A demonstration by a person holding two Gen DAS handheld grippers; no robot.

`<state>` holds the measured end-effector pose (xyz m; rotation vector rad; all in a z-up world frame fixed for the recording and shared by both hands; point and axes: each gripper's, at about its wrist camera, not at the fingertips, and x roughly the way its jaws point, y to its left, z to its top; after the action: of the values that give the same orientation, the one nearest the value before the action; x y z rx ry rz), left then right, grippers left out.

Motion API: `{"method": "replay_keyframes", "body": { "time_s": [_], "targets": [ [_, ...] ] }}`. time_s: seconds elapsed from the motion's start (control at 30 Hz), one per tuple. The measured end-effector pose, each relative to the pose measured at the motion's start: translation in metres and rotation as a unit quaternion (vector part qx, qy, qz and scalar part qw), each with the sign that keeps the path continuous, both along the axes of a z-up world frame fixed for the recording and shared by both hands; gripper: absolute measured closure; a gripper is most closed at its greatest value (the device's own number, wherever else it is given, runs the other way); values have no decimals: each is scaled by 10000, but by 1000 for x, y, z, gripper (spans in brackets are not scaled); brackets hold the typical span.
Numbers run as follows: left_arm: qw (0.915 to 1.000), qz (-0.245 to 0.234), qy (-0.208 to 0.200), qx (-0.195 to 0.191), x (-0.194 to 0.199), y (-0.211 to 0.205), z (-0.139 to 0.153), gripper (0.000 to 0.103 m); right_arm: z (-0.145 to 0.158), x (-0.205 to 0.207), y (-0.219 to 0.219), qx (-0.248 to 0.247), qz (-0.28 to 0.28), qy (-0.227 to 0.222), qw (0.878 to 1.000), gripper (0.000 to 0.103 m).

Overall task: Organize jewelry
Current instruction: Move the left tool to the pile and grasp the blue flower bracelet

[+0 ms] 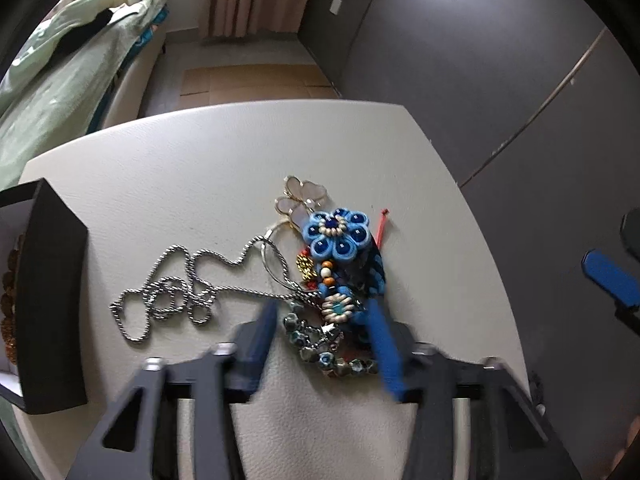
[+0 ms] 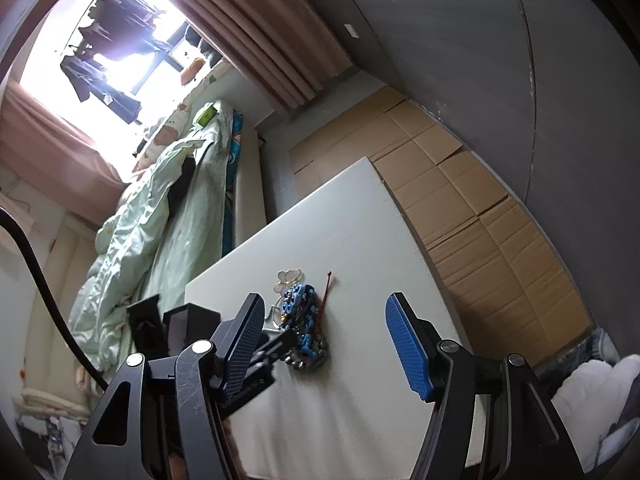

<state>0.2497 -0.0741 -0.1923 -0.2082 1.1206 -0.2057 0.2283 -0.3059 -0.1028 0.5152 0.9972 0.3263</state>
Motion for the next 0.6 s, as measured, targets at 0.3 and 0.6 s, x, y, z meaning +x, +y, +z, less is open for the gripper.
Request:
{"method": "replay_keyframes", "body": {
  "time_s": [0.3, 0.6],
  "targets": [
    [9998, 13, -182, -125, -1, 9, 12, 92, -1, 1, 3, -63, 58, 11, 10000, 39],
    [9971, 110, -528, -528, -5, 31, 41, 92, -9, 7, 4, 10, 74, 141, 9999, 39]
  ]
}}
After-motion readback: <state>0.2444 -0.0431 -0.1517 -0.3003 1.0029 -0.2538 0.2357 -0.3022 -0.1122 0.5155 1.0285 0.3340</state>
